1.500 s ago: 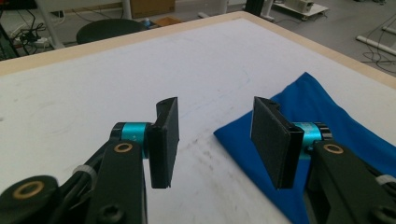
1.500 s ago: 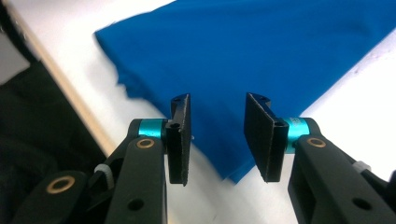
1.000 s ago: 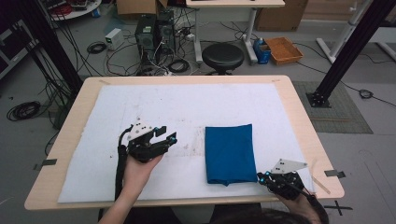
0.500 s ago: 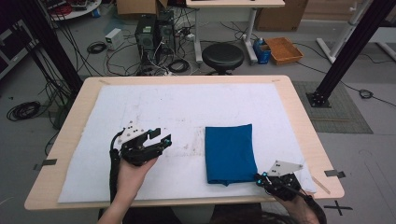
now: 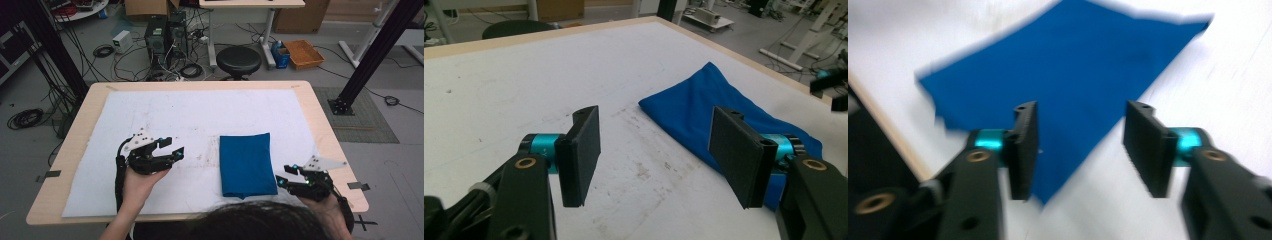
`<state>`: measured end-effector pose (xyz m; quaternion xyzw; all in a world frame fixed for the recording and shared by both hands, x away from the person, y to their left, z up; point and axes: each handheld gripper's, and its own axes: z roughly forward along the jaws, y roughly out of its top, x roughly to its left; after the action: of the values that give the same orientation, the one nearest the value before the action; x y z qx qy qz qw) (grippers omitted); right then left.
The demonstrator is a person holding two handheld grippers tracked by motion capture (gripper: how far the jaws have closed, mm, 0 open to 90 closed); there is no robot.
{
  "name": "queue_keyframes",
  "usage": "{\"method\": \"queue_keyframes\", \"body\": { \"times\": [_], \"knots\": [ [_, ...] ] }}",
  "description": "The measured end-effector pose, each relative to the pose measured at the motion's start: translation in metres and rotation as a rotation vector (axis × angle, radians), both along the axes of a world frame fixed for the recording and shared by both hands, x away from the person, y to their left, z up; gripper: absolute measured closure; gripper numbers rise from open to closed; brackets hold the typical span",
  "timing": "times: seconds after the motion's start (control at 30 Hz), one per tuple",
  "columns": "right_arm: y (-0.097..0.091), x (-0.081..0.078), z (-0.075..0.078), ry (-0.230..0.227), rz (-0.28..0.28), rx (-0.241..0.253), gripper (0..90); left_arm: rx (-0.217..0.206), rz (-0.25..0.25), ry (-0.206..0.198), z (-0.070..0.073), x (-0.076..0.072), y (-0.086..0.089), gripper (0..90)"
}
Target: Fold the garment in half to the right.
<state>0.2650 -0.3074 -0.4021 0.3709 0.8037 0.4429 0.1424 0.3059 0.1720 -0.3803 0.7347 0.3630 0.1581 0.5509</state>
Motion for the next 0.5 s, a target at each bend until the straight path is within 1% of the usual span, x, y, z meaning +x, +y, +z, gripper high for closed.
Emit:
{"method": "queue_keyframes", "body": {
  "times": [0.07,0.17,0.2,0.23,0.27,0.3,0.33,0.37,0.4,0.43,0.47,0.5],
  "knots": [
    [-0.005,0.013,0.009,-0.034,-0.014,0.053,41.8,0.035,-0.003,-0.029,0.001,0.002,0.007,37.7],
    [-0.012,0.034,0.023,-0.057,-0.022,0.138,37.8,0.033,-0.033,-0.047,0.002,0.008,0.023,37.7],
    [-0.013,0.044,0.029,-0.058,-0.014,0.17,34.3,0.042,-0.048,-0.065,0.002,0.01,0.028,37.7],
    [-0.014,0.052,0.032,-0.058,-0.002,0.186,31.2,0.05,-0.051,-0.077,0.001,0.012,0.032,37.7],
    [-0.014,0.061,0.035,-0.051,0.008,0.195,30.0,0.057,-0.055,-0.081,0.0,0.013,0.035,37.7],
    [-0.012,0.068,0.038,-0.046,0.015,0.19,29.6,0.058,-0.078,-0.074,0.0,0.015,0.038,36.7],
    [-0.011,0.074,0.04,-0.059,0.026,0.189,29.5,0.064,-0.092,-0.073,0.0,0.016,0.039,35.7],
    [-0.01,0.079,0.041,-0.068,0.036,0.192,28.8,0.078,-0.099,-0.084,0.0,0.016,0.041,35.7],
    [-0.009,0.084,0.042,-0.062,0.04,0.193,27.3,0.079,-0.112,-0.091,0.001,0.017,0.042,35.7],
    [-0.008,0.088,0.043,-0.054,0.04,0.195,26.4,0.079,-0.119,-0.097,0.001,0.017,0.042,35.7],
    [-0.008,0.092,0.043,-0.047,0.042,0.201,26.4,0.08,-0.113,-0.095,0.002,0.017,0.042,35.7],
    [-0.007,0.093,0.043,-0.055,0.041,0.201,26.4,0.081,-0.114,-0.09,0.003,0.017,0.042,35.7]
  ]
}}
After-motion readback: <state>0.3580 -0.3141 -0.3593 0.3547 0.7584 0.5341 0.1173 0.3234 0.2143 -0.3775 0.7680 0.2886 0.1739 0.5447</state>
